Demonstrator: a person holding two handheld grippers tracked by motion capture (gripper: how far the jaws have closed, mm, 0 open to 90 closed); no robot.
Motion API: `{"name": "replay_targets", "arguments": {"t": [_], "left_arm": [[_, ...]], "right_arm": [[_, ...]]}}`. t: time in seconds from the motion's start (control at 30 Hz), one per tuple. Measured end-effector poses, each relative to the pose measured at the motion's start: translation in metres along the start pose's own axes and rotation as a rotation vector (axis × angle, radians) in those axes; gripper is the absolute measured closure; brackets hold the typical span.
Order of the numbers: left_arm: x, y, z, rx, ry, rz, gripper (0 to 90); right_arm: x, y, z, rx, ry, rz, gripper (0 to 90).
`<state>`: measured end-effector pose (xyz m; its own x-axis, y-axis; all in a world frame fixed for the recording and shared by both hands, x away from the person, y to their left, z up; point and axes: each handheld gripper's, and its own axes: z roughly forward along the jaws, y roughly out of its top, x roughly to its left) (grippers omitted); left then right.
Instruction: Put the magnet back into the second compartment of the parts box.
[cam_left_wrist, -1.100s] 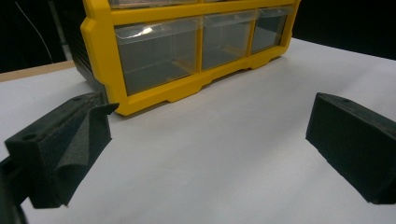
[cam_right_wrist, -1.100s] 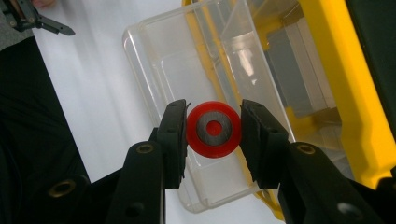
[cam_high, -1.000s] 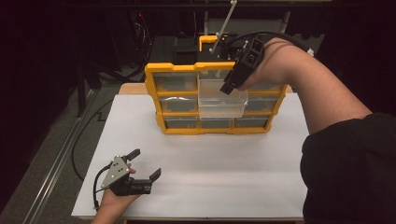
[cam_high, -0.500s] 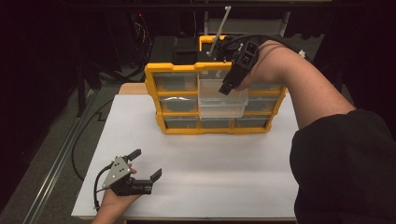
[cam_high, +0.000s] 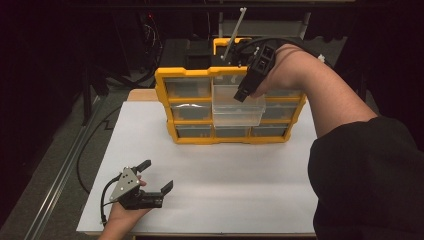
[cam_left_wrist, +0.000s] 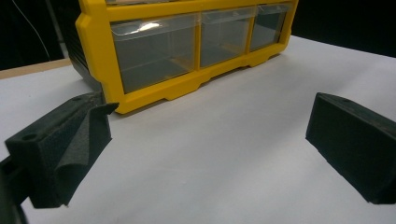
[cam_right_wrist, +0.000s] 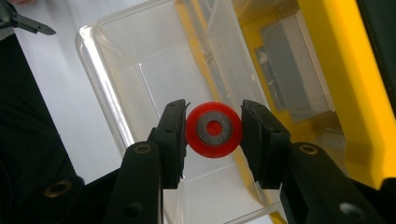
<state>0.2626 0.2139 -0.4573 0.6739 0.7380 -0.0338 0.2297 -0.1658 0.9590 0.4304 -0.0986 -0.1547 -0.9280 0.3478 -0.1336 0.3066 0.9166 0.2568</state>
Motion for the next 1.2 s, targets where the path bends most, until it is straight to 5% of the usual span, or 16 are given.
{"name": "replay_targets", "arguments": {"t": [0.23,1.2], "left_arm": [[-0.001,0.0,0.001,0.001,-0.004,0.005,1.3],[-0.002,0.001,0.002,0.003,-0.002,0.008,1.3]], "right_arm": [[-0.001,-0.002,-0.014,-0.037,-0.005,0.035,29.1],[0.028,-0.068,-0.032,-0.036,-0.047,0.077,21.5]]}}
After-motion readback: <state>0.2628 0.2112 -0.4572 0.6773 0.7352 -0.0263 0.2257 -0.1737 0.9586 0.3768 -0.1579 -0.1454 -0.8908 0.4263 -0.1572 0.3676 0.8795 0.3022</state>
